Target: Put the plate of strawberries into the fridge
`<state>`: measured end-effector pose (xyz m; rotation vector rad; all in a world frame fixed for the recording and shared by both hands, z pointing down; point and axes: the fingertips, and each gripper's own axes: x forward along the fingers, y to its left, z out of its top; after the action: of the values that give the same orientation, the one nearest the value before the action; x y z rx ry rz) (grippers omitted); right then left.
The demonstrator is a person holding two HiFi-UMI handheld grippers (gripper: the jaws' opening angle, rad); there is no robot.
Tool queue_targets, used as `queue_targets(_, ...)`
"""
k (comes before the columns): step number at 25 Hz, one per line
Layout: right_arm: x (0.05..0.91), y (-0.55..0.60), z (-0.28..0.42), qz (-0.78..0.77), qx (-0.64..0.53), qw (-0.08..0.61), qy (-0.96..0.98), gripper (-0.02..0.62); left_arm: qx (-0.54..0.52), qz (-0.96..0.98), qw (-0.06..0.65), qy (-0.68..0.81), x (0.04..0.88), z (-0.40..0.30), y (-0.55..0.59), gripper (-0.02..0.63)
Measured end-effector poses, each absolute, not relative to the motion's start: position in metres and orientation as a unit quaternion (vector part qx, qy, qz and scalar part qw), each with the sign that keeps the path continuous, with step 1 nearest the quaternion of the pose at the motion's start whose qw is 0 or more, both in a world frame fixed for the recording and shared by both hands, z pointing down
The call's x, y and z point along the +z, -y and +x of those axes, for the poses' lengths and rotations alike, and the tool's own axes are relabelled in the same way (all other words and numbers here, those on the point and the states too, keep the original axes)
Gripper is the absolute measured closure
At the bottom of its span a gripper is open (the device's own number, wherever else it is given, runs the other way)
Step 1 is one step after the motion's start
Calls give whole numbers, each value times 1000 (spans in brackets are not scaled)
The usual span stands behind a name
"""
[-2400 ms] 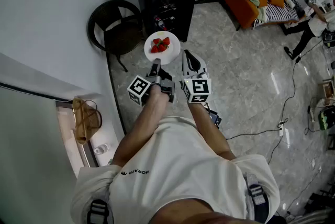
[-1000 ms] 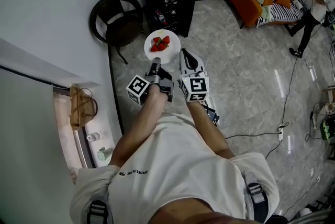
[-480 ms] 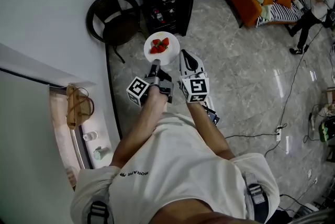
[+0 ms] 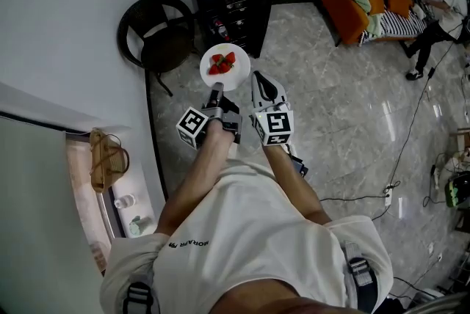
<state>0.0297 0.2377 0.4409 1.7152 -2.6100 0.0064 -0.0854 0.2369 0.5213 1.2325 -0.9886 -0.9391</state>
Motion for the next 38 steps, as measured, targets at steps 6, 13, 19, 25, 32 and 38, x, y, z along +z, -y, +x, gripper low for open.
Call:
queue_targets(6,448,-182,31,546,8,12,838,582,-398,534,608,432,524,-81,-179,595)
queue_targets(13,448,-107,31,552,12,17,834,581,-394,544,608,424,516,-76,-106,595)
queue_targets(19,428,-36,22,557,11,15,830,582,-381,549,611,424,501,-84,-33,595)
queue_targets(25,426,27,13,563,17,18,826,581,-376,551,615,420,497,-92,28,596)
queue_targets(32,425,94,2,571,17,22,820,583,-366,552,621,419,501,-105,91,596)
queue_targets(38,428,141,-3,583,16,26,812,583,-357,559,623,414,506,-112,133,597)
